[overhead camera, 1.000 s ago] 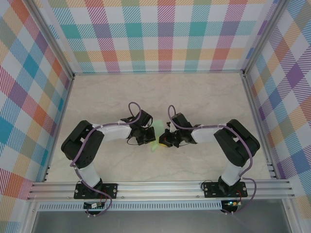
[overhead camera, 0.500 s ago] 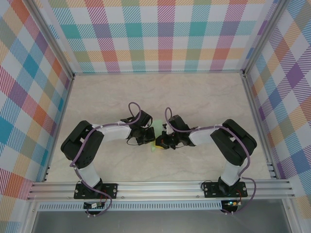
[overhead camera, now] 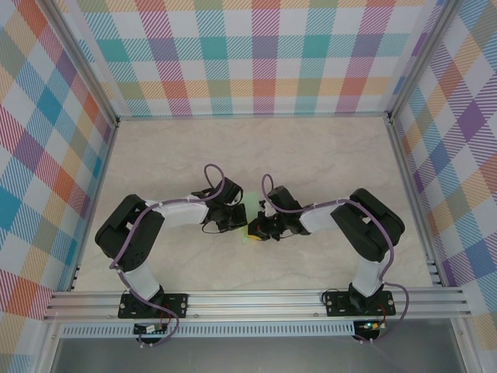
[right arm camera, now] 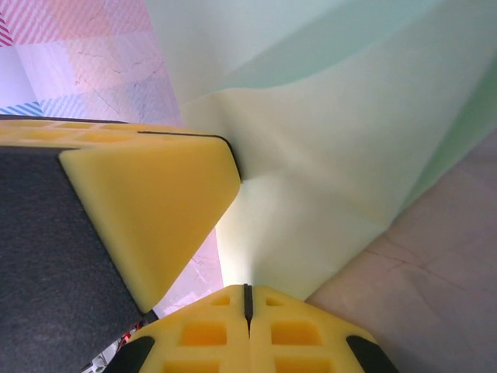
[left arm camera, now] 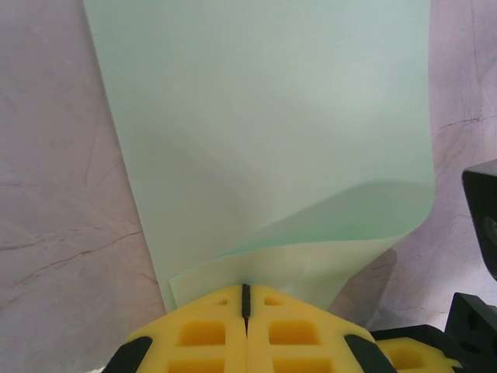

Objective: Fold a paper plane with a square sheet of paper (pick it up from the middle)
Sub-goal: Third fold the triangle at the center of the table.

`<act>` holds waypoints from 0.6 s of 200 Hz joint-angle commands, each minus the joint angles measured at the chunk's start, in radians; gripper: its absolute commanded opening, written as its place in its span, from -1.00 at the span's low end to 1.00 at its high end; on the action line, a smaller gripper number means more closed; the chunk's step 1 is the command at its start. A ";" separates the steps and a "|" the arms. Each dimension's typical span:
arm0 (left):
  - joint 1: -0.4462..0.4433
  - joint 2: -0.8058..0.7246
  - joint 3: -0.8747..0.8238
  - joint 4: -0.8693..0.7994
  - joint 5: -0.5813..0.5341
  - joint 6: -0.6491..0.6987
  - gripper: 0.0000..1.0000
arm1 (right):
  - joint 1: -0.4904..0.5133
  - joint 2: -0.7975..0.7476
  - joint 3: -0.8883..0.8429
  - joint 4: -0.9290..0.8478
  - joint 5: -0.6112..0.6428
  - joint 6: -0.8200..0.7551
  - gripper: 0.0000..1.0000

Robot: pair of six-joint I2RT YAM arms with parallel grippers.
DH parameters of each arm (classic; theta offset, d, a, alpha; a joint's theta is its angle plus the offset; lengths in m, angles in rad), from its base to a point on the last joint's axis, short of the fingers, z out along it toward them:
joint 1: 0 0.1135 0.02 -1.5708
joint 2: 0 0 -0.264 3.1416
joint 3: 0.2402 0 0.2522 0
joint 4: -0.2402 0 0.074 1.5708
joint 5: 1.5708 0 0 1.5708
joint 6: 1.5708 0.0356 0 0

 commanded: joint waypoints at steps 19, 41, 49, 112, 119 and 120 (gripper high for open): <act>-0.004 0.005 -0.026 -0.108 -0.076 0.008 -0.94 | 0.008 0.029 -0.009 -0.007 0.024 -0.001 -1.00; -0.002 0.011 -0.005 -0.113 -0.078 0.021 -0.94 | 0.007 0.033 -0.008 -0.006 0.024 0.002 -1.00; -0.001 0.015 0.000 -0.117 -0.081 0.026 -0.93 | 0.007 0.034 -0.006 -0.009 0.027 0.001 -1.00; 0.006 -0.055 0.011 -0.101 -0.035 0.043 -0.88 | 0.007 0.030 0.024 -0.091 0.055 -0.005 -1.00; 0.006 -0.067 0.004 -0.087 -0.021 0.040 -0.86 | 0.007 0.032 0.030 -0.103 0.059 -0.006 -1.00; 0.006 -0.068 0.005 -0.086 -0.019 0.040 -0.86 | 0.007 0.032 0.030 -0.104 0.060 -0.006 -1.00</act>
